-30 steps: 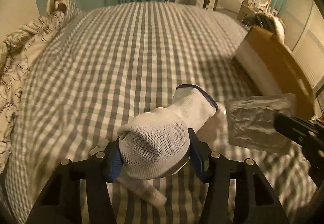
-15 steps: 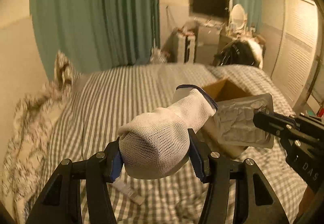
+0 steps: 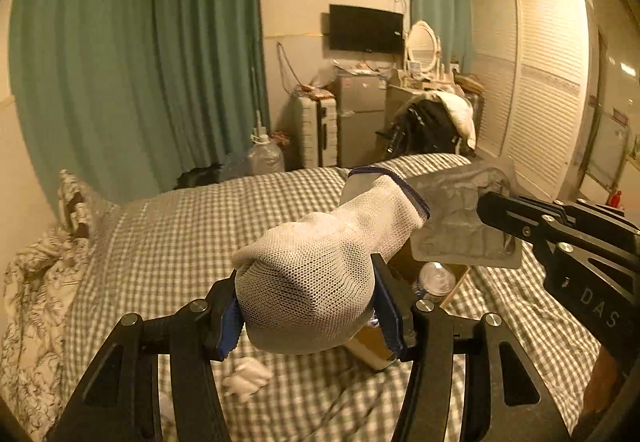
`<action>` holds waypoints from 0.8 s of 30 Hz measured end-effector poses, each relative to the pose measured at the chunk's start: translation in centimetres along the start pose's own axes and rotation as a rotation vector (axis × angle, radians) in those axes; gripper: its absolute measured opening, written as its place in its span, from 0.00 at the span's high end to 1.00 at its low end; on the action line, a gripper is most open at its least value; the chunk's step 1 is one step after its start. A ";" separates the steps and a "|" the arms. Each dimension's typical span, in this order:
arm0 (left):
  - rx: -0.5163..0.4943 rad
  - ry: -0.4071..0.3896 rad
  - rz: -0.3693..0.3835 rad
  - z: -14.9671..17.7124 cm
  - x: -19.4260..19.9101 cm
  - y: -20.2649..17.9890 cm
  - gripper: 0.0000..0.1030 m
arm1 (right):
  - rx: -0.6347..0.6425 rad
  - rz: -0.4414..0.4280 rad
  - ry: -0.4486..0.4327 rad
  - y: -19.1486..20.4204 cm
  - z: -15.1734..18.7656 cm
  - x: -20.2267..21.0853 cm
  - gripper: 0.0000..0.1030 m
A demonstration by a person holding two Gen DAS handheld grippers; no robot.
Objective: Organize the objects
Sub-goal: 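Drop the sock and blister pack into the box, opening both tools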
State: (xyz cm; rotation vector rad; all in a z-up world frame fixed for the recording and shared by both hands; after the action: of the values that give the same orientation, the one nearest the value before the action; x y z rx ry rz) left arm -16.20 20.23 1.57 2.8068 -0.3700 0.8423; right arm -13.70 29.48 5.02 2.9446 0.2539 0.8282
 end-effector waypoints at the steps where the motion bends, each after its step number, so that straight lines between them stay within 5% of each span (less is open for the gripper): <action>1: -0.006 0.011 0.002 0.0 -0.9 -0.7 0.45 | -0.004 0.003 0.003 -0.6 0.1 -0.3 0.93; 20: -0.042 0.235 0.059 4.5 -16.8 -6.4 0.44 | -0.179 0.013 0.153 -11.6 4.8 -13.0 0.93; 24: -0.032 0.244 0.090 4.5 -17.2 -6.8 0.32 | -0.205 0.017 0.143 -11.8 4.7 -13.5 0.91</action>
State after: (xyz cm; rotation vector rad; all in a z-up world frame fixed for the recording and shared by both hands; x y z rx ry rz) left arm -25.80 28.70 -12.44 2.6331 -0.4675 1.1718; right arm -24.20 38.54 -7.24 2.7064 0.1421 1.0036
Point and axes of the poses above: each gripper's, at about its wrist camera, not at the fingertips, and x roughly against the way its jaws point, y to its left, z to its underside, the point moved 10 cm from there along -x, roughly the way its jaws point, and after that the axes turned 7 degrees about -z, right-handed, at the moved point
